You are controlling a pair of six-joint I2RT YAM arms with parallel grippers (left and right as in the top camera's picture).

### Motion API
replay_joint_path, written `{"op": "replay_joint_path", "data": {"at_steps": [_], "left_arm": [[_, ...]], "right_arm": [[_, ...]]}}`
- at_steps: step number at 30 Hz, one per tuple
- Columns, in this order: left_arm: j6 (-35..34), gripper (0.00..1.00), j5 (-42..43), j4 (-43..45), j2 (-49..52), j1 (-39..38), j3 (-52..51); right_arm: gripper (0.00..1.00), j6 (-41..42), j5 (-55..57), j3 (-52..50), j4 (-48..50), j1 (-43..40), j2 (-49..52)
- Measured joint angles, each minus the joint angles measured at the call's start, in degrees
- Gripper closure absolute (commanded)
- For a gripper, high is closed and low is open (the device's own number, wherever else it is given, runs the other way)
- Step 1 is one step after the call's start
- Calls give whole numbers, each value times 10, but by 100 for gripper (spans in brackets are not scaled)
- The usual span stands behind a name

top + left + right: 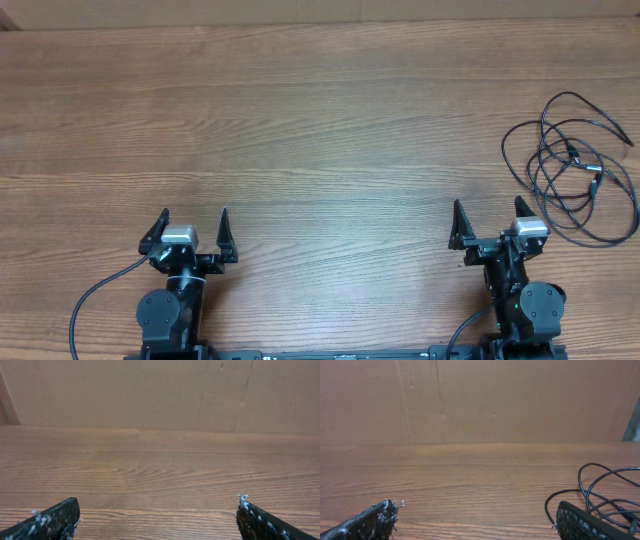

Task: Untangle cables

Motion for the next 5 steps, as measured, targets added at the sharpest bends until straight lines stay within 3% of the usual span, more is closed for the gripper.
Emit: {"op": "replay_joint_path", "data": {"at_steps": [5], "left_arm": [[0, 0, 0, 0, 0, 0, 0]], "right_arm": [[0, 0, 0, 0, 0, 0, 0]]}}
